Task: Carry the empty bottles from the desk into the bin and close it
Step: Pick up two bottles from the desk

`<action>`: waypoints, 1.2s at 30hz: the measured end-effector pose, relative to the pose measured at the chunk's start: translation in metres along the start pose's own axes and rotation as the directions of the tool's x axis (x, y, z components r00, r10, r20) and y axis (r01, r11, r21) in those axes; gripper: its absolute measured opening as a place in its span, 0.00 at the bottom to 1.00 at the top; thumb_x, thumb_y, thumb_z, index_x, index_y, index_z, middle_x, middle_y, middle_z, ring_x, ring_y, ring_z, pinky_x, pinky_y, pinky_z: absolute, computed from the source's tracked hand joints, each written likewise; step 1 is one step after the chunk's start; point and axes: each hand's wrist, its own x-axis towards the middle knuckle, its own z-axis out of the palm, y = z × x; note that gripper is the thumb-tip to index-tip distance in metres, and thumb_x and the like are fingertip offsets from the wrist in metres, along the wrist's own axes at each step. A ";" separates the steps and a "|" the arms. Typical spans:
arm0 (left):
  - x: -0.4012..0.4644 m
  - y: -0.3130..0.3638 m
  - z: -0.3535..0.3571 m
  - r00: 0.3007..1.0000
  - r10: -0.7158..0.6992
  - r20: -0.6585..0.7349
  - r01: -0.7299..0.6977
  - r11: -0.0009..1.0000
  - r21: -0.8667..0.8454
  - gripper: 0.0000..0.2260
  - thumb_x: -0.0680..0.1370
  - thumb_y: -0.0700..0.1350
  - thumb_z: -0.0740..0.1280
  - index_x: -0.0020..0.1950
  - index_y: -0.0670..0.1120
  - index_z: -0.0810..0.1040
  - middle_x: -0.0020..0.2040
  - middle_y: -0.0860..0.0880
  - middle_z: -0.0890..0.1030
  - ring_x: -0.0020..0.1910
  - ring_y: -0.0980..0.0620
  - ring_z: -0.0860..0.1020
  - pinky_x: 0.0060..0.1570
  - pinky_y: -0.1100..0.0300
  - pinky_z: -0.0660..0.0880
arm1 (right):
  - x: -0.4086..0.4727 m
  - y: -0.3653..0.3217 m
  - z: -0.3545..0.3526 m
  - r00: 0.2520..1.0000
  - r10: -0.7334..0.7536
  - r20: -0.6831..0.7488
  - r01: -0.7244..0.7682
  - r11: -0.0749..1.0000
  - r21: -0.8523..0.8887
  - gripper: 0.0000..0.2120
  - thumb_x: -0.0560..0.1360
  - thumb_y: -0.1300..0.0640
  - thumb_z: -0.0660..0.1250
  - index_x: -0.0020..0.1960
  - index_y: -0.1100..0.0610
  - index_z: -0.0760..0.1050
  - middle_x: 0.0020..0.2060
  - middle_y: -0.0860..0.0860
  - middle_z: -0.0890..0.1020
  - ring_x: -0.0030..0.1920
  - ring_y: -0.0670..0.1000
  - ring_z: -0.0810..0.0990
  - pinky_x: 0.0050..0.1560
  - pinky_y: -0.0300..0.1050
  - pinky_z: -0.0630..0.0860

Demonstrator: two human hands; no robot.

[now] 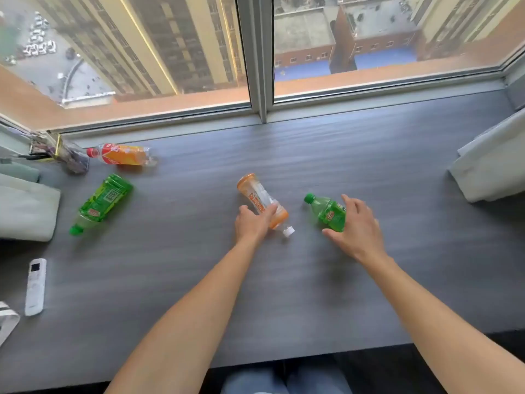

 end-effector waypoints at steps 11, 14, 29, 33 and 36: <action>0.041 0.010 0.058 0.959 -0.037 -0.280 0.026 0.999 -0.043 0.34 0.66 0.55 0.76 0.64 0.39 0.71 0.63 0.40 0.76 0.61 0.38 0.77 0.59 0.48 0.76 | 0.020 0.021 0.053 0.993 0.102 0.052 -0.096 0.989 -0.111 0.43 0.67 0.43 0.75 0.76 0.52 0.61 0.67 0.54 0.75 0.66 0.60 0.74 0.64 0.57 0.69; 0.024 -0.005 0.055 0.971 -0.006 -0.238 0.004 1.000 -0.008 0.30 0.65 0.51 0.75 0.62 0.41 0.70 0.61 0.40 0.76 0.58 0.38 0.78 0.57 0.47 0.77 | 0.009 0.024 0.050 0.989 0.132 0.067 -0.129 0.991 -0.043 0.32 0.68 0.45 0.73 0.69 0.51 0.67 0.60 0.55 0.79 0.60 0.61 0.77 0.57 0.55 0.72; -0.112 -0.154 0.015 0.933 0.135 0.332 -0.275 0.865 0.420 0.19 0.65 0.56 0.67 0.50 0.56 0.62 0.42 0.49 0.79 0.35 0.48 0.80 0.29 0.55 0.74 | -0.199 0.089 0.036 0.886 0.300 0.353 -0.440 0.785 0.437 0.26 0.61 0.35 0.74 0.54 0.44 0.72 0.44 0.44 0.83 0.45 0.48 0.81 0.47 0.50 0.80; -0.119 -0.187 0.011 0.874 0.109 0.474 -0.372 0.777 0.508 0.17 0.67 0.60 0.69 0.47 0.58 0.64 0.43 0.49 0.79 0.35 0.47 0.81 0.32 0.49 0.80 | -0.263 0.108 0.049 0.833 0.425 0.354 -0.551 0.702 0.452 0.29 0.61 0.35 0.74 0.58 0.44 0.72 0.45 0.42 0.82 0.47 0.48 0.82 0.51 0.51 0.80; -0.120 -0.198 0.016 0.803 0.112 0.585 -0.511 0.634 0.580 0.19 0.65 0.62 0.69 0.48 0.57 0.66 0.43 0.52 0.79 0.38 0.50 0.80 0.36 0.51 0.78 | -0.320 0.125 0.066 0.763 0.547 0.345 -0.644 0.598 0.477 0.26 0.61 0.35 0.74 0.54 0.43 0.71 0.43 0.41 0.82 0.44 0.46 0.81 0.47 0.49 0.80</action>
